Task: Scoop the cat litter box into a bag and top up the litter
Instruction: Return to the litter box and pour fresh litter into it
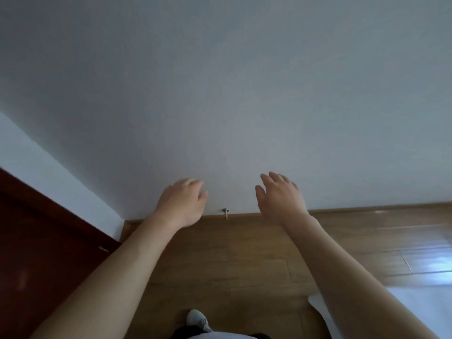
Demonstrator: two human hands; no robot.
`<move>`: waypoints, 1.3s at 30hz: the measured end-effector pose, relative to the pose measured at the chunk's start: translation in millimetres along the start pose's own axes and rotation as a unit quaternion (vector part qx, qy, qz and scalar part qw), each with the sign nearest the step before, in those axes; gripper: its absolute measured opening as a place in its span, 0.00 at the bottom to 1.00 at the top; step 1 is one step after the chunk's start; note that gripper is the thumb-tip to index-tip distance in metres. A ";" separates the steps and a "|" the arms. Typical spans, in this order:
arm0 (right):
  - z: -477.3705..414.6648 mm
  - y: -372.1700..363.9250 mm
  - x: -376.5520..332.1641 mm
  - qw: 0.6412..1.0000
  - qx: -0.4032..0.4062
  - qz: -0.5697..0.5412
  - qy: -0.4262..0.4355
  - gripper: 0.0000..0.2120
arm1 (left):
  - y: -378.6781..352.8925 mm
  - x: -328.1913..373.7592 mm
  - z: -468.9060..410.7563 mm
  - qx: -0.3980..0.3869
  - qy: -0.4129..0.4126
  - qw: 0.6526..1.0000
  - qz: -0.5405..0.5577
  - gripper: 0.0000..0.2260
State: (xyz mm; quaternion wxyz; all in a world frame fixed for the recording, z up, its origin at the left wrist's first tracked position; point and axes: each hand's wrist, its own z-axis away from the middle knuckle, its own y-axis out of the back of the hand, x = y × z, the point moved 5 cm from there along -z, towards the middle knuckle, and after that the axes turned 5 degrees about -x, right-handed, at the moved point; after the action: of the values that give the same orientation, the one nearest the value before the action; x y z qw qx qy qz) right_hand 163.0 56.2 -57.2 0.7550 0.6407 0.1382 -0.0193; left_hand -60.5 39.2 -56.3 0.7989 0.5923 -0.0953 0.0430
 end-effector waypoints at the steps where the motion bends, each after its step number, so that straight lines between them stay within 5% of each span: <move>1: 12.2 6.2 21.2 1.000 0.006 -0.004 -0.019 0.14 | 0.2 24.3 -3.2 -0.004 -0.019 1.000 -0.007 0.22; 13: 130.6 49.0 208.1 0.973 0.053 -0.026 -0.223 0.13 | -16.2 245.3 -32.9 -0.038 -0.212 0.974 -0.070 0.24; 30: 123.3 81.2 323.7 0.876 0.135 -0.089 -0.455 0.18 | -27.0 417.0 -168.7 -0.118 -0.432 0.890 -0.088 0.22; 39: 134.1 75.0 451.5 0.819 0.144 -0.154 -0.534 0.11 | -70.2 564.4 -228.4 -0.152 -0.498 0.838 -0.163 0.23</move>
State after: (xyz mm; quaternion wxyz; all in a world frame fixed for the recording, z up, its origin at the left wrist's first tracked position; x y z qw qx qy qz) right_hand 637.1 5.9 -71.5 0.5972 0.6017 -0.1941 -0.4935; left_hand 527.4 211.6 -71.4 0.7188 0.4118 -0.3880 -0.4038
